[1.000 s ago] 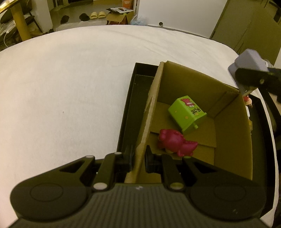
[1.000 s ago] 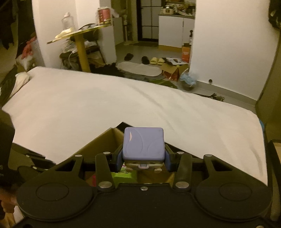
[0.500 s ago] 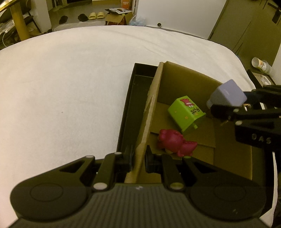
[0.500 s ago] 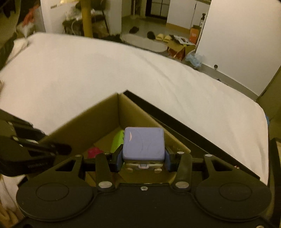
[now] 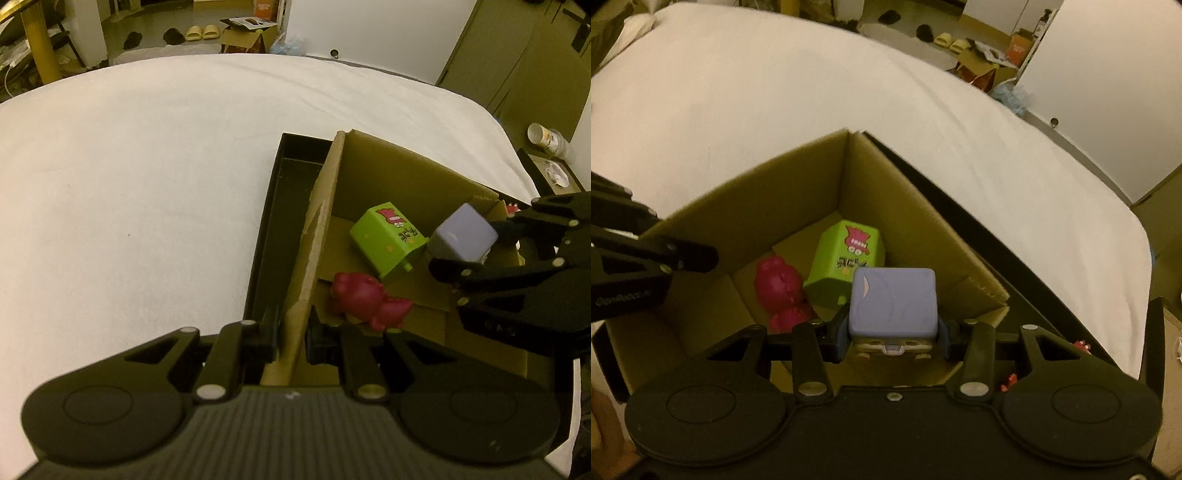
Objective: Organize rigid objects
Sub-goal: 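Lower the lavender cube into the box and open the right gripper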
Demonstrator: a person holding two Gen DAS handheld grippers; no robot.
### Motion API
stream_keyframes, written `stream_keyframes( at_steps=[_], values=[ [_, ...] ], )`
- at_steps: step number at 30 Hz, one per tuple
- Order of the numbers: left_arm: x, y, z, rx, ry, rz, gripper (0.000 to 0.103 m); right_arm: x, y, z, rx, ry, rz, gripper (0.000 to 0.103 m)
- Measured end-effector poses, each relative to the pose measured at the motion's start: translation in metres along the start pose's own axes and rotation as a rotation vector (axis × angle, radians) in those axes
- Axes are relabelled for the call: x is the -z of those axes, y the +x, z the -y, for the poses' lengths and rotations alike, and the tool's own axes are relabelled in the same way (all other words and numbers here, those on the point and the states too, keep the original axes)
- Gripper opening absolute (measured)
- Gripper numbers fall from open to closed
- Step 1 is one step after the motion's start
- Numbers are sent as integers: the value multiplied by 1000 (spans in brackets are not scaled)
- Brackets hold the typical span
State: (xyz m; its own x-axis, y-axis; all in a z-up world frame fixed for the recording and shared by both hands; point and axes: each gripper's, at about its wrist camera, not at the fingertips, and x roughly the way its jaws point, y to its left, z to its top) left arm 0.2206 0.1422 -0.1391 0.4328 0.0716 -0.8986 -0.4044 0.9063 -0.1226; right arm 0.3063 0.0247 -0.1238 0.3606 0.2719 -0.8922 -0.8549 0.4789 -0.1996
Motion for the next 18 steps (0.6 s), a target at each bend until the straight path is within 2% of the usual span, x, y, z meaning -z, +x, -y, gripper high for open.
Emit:
stream_keyframes(
  at_steps=[11,14,18],
  values=[
    [0,-2,1,-6,3,1,13,-4,10,-1,3,-17,-35,44],
    [1,-3,2,-8,5,1,13,-5,8,2,30,-22,-16,42],
    [0,-3,2,-8,4,1,13,-4,-1,11,16,8,8,42]
  ],
)
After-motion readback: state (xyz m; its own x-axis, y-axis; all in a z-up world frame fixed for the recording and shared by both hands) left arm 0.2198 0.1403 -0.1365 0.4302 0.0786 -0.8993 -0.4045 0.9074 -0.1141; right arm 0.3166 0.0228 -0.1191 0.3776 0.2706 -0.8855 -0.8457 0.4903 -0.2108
